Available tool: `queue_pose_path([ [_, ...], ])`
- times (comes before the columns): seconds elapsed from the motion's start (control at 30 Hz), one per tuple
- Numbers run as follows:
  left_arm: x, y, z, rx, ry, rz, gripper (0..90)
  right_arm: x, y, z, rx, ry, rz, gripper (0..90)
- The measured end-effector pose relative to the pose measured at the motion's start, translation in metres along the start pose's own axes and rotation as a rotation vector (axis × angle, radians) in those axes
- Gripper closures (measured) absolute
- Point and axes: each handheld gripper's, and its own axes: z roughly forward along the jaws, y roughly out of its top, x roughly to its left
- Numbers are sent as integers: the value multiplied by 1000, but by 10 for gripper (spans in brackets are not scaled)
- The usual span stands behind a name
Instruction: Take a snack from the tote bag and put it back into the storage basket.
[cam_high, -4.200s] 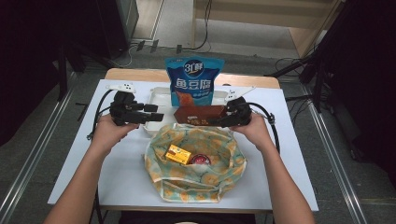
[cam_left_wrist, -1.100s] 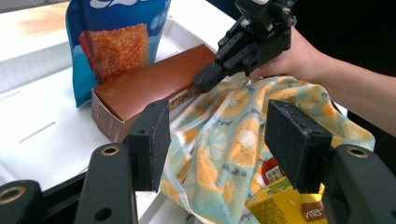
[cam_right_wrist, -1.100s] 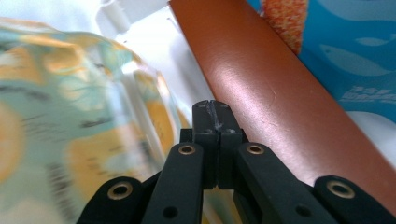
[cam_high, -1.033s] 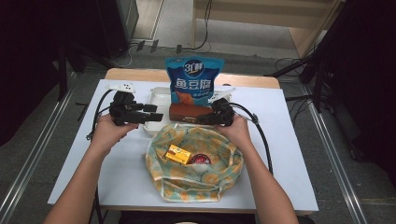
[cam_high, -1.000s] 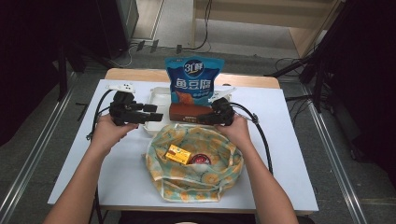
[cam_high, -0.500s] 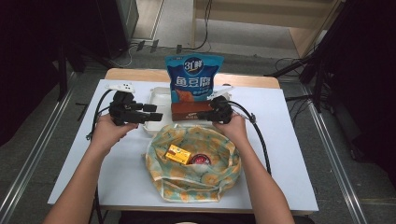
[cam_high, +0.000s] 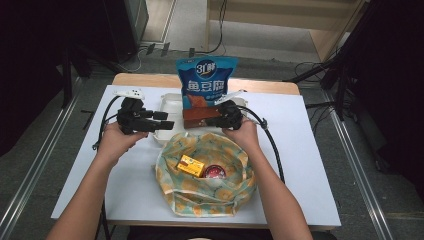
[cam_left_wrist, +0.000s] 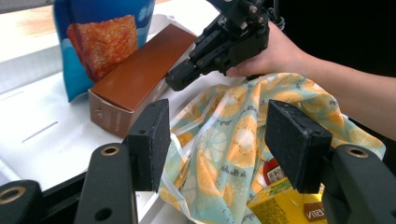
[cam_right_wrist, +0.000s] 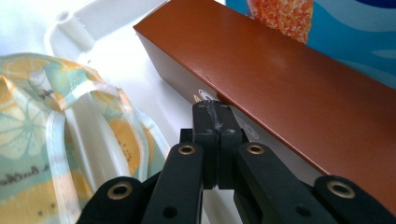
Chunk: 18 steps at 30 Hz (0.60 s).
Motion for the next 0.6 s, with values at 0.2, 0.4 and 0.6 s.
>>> queue_pose_path([
  [0.2,1,0,-1,1,3,1,412,6,5,8,-7,-13,-24,900],
  [0.4,0,0,-1,3,2,1,412,4,2,7,-3,11,-12,897],
  [0.6,-1,0,0,6,5,7,412,7,4,-7,-30,34,-18,886],
])
